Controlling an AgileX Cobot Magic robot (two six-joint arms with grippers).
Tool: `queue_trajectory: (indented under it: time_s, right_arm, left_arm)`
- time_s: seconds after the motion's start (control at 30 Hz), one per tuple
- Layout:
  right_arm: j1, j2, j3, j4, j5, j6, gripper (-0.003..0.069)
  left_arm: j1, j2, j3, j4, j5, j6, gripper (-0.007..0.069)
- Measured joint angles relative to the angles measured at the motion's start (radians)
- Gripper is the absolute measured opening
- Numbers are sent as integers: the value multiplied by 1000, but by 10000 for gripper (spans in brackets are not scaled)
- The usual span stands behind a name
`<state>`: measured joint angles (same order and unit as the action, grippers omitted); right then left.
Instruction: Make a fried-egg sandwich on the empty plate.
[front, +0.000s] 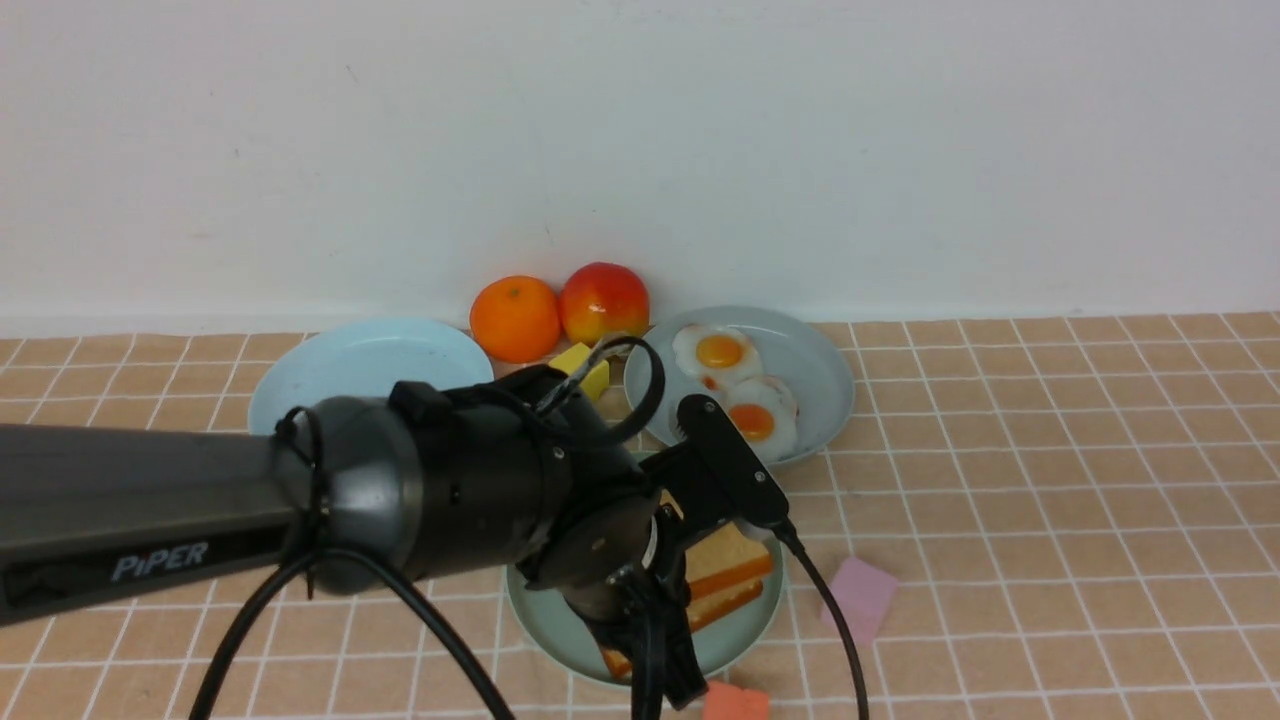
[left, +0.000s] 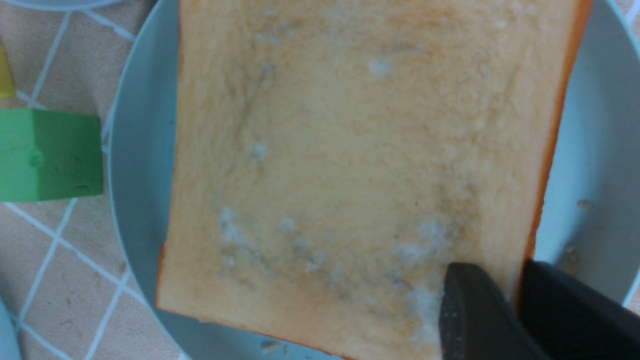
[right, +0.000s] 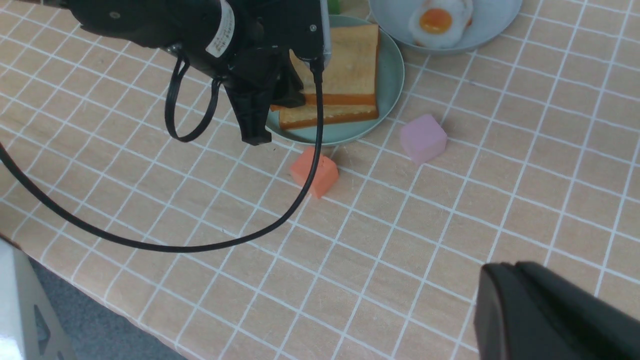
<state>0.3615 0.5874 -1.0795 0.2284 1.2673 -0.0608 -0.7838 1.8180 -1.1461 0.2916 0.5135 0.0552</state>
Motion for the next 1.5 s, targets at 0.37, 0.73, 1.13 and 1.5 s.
queue_trajectory:
  time_s: [0.37,0.73,1.13,1.5]
  right_arm:
    - [0,0,0,0,0,8,32]
    - [0,0,0,-5,0,12,32]
    - [0,-165,75,-187,-30,185,32]
    - [0,-479,373,-306,-184,376,32]
  left_arm:
    - [0,-7,0,-34,-13,-4,323]
    - [0,-260,-2,-187,50,-14,267]
    - [0,-949,349,-309,-158,-55,-13]
    - [0,-1320,814,-474,-547,-55,-13]
